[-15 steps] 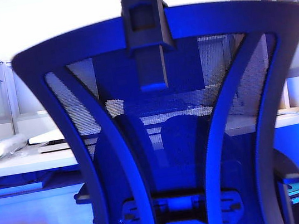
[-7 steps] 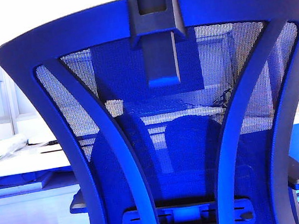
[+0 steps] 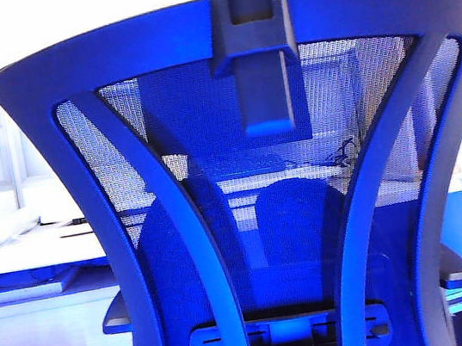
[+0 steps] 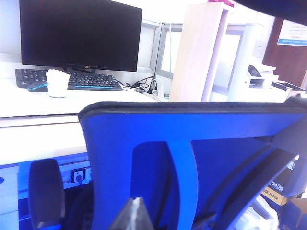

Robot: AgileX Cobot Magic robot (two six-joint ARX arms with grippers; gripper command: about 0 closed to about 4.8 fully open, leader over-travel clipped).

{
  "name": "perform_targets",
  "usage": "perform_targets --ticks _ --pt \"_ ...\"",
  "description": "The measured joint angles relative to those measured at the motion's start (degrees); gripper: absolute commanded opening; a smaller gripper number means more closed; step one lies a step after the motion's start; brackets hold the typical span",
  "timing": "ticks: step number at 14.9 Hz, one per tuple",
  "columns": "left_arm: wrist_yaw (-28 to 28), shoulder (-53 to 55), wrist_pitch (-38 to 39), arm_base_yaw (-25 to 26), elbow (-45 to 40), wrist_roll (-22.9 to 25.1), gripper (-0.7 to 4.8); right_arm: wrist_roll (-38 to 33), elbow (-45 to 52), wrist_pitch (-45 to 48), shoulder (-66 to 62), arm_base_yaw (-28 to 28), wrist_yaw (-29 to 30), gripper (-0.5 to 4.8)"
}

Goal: Pull out the black chair under the table.

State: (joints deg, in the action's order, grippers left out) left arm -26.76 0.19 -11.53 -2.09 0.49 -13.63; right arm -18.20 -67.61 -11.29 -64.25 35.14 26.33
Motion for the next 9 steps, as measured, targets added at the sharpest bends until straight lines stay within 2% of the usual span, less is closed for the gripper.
perform_targets --ticks 3,5,9 --pt "0.00 0.00 0.02 0.00 0.00 0.02 -0.05 0.24 -0.39 -3.82 0.66 -0.15 -1.60 4.63" --pt "0.00 0.00 0.13 0.00 0.00 0.02 -0.05 0.94 0.85 -11.41 2.25 -0.61 -6.62 4.63" --pt "0.00 0.00 0.13 0.00 0.00 0.02 -0.05 1.53 1.81 -11.34 11.34 -0.59 -12.07 4.63"
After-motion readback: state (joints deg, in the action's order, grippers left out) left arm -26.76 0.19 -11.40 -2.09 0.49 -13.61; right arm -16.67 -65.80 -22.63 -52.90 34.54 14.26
